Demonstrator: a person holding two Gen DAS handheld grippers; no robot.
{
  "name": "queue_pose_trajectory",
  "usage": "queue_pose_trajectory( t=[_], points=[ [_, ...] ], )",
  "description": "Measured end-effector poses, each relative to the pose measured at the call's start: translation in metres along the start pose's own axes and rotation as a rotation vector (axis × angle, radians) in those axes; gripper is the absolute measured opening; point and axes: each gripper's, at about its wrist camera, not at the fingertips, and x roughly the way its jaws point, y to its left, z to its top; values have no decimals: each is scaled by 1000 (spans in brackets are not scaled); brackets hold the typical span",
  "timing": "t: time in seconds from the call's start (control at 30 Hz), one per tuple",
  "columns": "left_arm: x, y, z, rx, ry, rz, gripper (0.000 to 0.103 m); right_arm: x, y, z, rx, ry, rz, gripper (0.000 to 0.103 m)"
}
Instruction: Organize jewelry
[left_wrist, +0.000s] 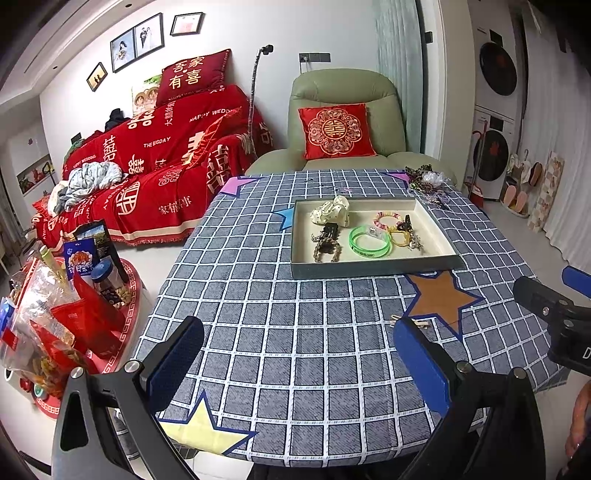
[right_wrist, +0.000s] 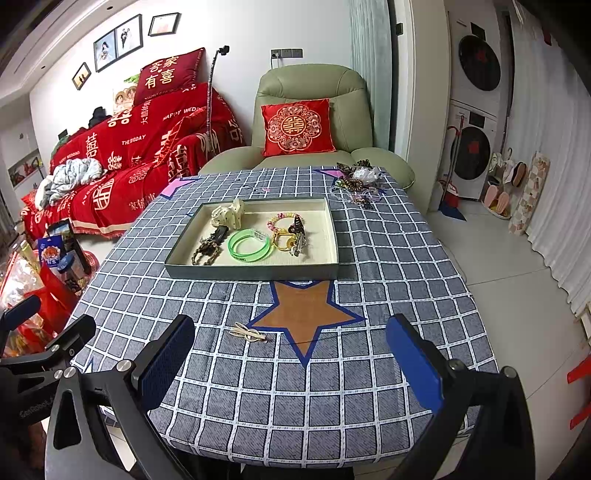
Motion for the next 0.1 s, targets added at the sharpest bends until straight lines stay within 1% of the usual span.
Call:
queue_pose_trajectory(
  t=[0.1],
  points=[
    [1,-1,1,1,3,-2,103,-1,1,0,-2,0,0,103]
  ],
)
